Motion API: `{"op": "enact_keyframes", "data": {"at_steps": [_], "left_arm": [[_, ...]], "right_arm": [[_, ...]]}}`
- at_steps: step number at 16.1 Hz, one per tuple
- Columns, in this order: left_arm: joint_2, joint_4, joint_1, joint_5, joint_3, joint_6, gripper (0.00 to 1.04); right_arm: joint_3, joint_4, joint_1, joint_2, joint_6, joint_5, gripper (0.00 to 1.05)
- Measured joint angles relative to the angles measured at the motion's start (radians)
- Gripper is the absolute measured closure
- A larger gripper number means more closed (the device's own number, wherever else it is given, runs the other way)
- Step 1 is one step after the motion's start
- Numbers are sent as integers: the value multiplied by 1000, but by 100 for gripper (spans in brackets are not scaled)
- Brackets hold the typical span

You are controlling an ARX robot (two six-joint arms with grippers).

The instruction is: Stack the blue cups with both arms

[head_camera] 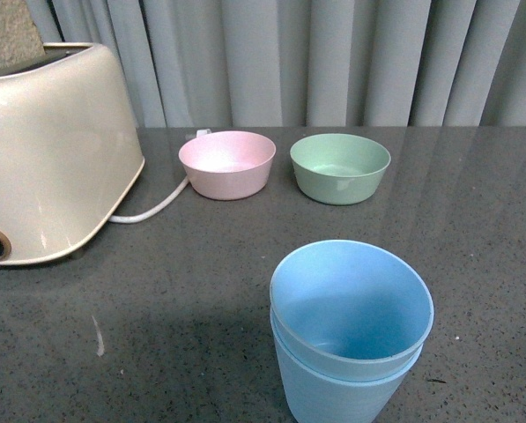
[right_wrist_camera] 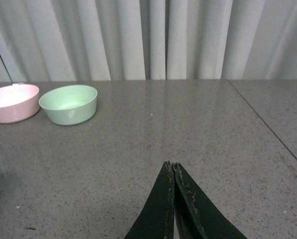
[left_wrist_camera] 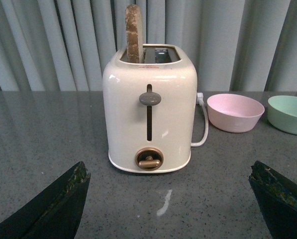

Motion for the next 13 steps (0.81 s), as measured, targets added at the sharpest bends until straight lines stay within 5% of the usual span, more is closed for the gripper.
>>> {"op": "enact_keyframes", "data": {"at_steps": [13], "left_arm": [[0, 0, 0, 0, 0, 0, 7]], "right_arm": [[-37, 2, 0, -84, -3, 2, 99]]}}
